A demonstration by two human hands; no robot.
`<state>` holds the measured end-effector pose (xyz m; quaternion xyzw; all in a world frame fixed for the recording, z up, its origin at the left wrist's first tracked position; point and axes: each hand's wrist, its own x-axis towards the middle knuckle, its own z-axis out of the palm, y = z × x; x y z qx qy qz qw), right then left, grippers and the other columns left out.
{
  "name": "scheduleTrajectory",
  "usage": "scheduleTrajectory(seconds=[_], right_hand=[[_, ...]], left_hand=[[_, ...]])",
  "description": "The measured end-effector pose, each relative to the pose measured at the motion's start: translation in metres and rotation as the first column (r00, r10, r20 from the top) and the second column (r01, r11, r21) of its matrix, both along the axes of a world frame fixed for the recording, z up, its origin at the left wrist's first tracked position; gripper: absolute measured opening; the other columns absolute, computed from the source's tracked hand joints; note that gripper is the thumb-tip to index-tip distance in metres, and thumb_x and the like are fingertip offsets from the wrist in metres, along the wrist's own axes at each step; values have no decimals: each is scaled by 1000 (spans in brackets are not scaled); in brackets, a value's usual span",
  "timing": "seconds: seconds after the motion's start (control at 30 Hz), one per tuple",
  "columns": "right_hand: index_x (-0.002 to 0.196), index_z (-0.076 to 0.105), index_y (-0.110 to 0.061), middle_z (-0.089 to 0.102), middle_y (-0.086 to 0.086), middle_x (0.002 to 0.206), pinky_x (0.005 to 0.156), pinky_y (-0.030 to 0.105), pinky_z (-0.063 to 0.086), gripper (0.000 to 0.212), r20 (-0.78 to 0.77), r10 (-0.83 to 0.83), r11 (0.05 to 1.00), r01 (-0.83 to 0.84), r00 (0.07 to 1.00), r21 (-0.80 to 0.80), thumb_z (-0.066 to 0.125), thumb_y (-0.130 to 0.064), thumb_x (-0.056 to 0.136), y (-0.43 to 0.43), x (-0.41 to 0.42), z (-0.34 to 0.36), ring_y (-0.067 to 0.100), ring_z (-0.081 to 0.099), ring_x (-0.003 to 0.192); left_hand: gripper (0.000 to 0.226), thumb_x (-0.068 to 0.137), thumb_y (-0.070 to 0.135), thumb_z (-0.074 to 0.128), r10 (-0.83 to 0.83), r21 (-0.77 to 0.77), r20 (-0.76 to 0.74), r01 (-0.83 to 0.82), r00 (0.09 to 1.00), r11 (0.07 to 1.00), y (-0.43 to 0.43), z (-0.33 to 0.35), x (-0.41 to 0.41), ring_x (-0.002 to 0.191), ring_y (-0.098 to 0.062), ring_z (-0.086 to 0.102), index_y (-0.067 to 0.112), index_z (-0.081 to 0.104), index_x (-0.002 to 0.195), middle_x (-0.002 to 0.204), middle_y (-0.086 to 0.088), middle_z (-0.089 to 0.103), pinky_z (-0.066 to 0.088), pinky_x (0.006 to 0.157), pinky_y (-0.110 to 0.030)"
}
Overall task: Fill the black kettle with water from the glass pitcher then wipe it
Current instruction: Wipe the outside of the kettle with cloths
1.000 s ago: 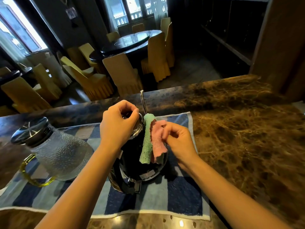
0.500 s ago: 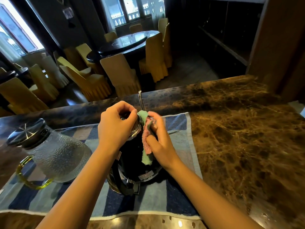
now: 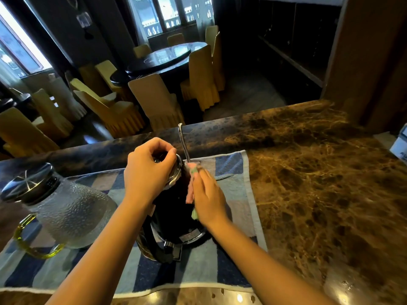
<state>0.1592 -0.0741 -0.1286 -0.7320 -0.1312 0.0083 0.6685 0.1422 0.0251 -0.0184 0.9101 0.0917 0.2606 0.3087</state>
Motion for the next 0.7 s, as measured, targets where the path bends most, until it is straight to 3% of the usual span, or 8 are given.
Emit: scheduleTrajectory(seconds=[0.07,0.13,0.2,0.27,0.4,0.5,0.6,0.7], right_hand=[[136,45,-35,51,-11,137,103,29,39,54,43,-69,994,66,997,83,24,-53,90,2,-23,-16,4,46,126],[142,27,-45,30,-20,152,118,32,22,50,97,-105,989,94,990,115,23,-52,93,9,-47,-14,-1,23,142],[138,18,-55,20,-31,151,119,28,14,44,147,-69,991,50,987,126,17,-56,94,14,-53,6,-6,14,143],[138,26,-54,28,-33,146,115,22,22,43,137,-12,986,-11,990,167,17,-54,96,15,-36,25,-10,25,137],[123,59,-26,68,7,115,86,37,49,45,-10,42,998,-43,999,-50,26,-45,100,9,19,27,22,62,103],[123,62,-26,65,5,124,97,39,47,39,-128,-17,1000,18,992,5,32,-40,101,4,21,-2,23,59,115],[142,39,-29,44,-4,147,113,34,34,53,-110,-130,987,139,985,77,29,-48,94,5,-20,-17,9,40,134],[142,14,-51,23,-18,155,119,32,20,54,42,-130,986,125,991,108,18,-59,89,15,-53,5,0,19,143]], left_hand=[[7,85,25,62,8,2,2,-8,1000,1000,0,0,0,80,-10,64,25,66,80,78,11,67,55,77,-45],[6,85,26,62,12,-3,-5,-12,1000,1000,1,1,0,80,-9,64,26,66,79,78,11,67,55,77,-45],[6,85,25,62,4,-6,-12,-4,1000,1000,0,1,0,81,-10,64,25,66,81,79,11,67,55,78,-45],[5,86,24,62,-5,-7,-11,5,1000,1000,-1,1,0,80,-10,64,25,65,81,79,10,66,55,78,-44],[5,84,23,64,-5,-16,9,5,1000,1000,-1,2,0,80,-11,65,22,68,81,78,9,68,55,78,-43],[5,83,22,65,-8,-9,25,9,1000,1000,0,2,0,80,-10,65,22,68,80,78,10,68,55,78,-41],[5,84,22,65,-13,-5,28,13,1000,1000,0,1,1,79,-9,65,22,68,80,77,10,68,56,77,-39],[5,84,21,65,-9,5,30,9,999,1000,1,1,1,79,-9,64,21,68,80,77,11,67,55,76,-40]])
